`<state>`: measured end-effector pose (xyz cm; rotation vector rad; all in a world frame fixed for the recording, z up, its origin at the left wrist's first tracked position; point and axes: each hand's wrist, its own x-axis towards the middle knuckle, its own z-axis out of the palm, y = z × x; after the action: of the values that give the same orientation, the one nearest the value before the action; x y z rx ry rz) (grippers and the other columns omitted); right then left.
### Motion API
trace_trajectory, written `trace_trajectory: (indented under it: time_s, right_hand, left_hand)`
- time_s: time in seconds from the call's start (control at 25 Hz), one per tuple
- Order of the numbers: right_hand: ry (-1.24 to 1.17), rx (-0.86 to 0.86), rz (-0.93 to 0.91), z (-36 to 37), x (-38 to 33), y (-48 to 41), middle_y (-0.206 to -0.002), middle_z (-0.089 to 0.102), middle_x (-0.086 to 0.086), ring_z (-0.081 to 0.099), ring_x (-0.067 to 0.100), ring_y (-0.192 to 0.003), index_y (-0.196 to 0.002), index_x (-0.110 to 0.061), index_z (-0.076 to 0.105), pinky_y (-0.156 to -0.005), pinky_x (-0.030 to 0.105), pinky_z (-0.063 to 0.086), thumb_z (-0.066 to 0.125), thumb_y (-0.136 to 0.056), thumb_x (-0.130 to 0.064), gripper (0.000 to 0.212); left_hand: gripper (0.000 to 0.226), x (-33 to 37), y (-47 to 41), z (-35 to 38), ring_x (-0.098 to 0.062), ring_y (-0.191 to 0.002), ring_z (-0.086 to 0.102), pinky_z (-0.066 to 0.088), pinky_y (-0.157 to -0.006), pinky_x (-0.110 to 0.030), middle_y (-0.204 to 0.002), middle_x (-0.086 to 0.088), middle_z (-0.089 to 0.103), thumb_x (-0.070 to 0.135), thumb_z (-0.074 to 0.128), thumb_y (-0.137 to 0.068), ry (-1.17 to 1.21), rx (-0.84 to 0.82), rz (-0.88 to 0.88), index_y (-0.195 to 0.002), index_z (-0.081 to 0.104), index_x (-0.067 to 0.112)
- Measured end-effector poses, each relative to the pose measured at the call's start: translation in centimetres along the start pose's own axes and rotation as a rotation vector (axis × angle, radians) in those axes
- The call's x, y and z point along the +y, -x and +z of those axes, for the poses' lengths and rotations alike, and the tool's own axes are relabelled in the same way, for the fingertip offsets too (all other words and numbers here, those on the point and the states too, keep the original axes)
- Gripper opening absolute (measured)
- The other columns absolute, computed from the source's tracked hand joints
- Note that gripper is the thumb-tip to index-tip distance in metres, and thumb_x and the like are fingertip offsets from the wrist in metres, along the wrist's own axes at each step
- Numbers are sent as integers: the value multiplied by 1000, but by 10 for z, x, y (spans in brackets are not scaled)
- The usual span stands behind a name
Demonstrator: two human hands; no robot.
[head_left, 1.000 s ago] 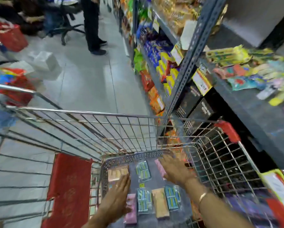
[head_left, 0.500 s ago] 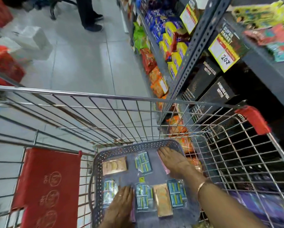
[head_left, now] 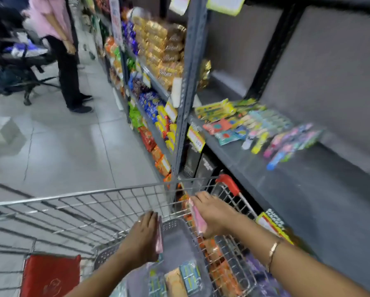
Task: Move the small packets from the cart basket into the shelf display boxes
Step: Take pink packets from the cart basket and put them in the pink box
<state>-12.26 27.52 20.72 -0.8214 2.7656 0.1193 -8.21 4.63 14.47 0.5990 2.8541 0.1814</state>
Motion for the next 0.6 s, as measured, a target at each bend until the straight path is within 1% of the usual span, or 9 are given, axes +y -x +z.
trace_trajectory:
  time_s: [0.08, 0.12, 0.16, 0.2, 0.24, 0.28, 0.4, 0.48, 0.6]
  right_hand:
    - [-7, 94, 57, -58, 10, 43, -125, 44, 14, 41, 30, -117, -126, -2, 39, -100, 40, 40, 76, -64, -34, 78]
    - [5, 140, 103, -86, 18, 72, -124, 45, 15, 41, 31, -115, -124, -2, 40, -97, 39, 40, 76, -65, -34, 76]
    - [16, 174, 141, -108, 25, 97, -120, 46, 16, 43, 32, -113, -121, -1, 42, -93, 39, 41, 76, -65, -34, 73]
    - [25, 210, 184, -127, 33, 123, -116, 47, 16, 45, 32, -109, -116, -1, 44, -89, 38, 41, 76, -64, -33, 69]
    - [33, 246, 236, -145, 41, 152, -112, 48, 16, 46, 32, -106, -112, -2, 45, -86, 37, 42, 76, -63, -33, 65]
    - [31, 269, 297, -159, 49, 181, -111, 48, 16, 46, 32, -105, -111, -4, 45, -85, 37, 43, 76, -62, -34, 65]
    - [-12, 265, 519, -188, 67, 274, -114, 47, 14, 43, 28, -107, -113, -6, 45, -86, 33, 43, 79, -59, -37, 71]
    - [-35, 250, 665, -192, 75, 332, -110, 51, 14, 47, 26, -101, -108, -7, 48, -79, 29, 42, 80, -57, -38, 67]
    - [-108, 211, 881, -176, 82, 409, -98, 63, 20, 61, 33, -88, -97, -1, 57, -69, 34, 51, 78, -56, -32, 55]
  left_hand:
    - [108, 32, -16, -66, -26, -76, 67, 56, -59, -22, -92, -13, 64, 47, 74, -12, -17, 66, 113, -106, 46, 1]
    - [108, 57, -23, -103, -28, -81, 67, 56, -63, -22, -98, -16, 63, 47, 76, -18, -38, 86, 196, -110, 47, -1]
    - [108, 79, -30, -132, -31, -93, 63, 54, -76, -22, -109, -19, 58, 47, 78, -29, -32, 101, 262, -118, 44, -5]
    - [106, 103, -36, -156, -32, -110, 54, 46, -92, -25, -122, -20, 49, 46, 77, -45, -30, 155, 313, -127, 37, -6]
    - [102, 133, -41, -181, -30, -122, 42, 36, -103, -27, -133, -19, 38, 44, 75, -57, -35, 201, 381, -134, 29, -5]
    - [100, 160, -45, -201, -29, -128, 34, 28, -107, -29, -138, -17, 31, 41, 74, -63, -19, 190, 430, -137, 24, -3]
    - [104, 247, -58, -239, -30, -134, 27, 24, -111, -32, -147, -18, 23, 40, 75, -65, -4, 202, 561, -140, 18, -2]
    - [97, 304, -59, -249, -28, -130, 33, 26, -105, -27, -143, -16, 30, 35, 75, -66, 32, 216, 665, -139, 23, 0]
    - [90, 393, -50, -247, -27, -122, 37, 28, -97, -21, -131, -14, 37, 23, 77, -64, 85, 80, 851, -135, 28, -1]
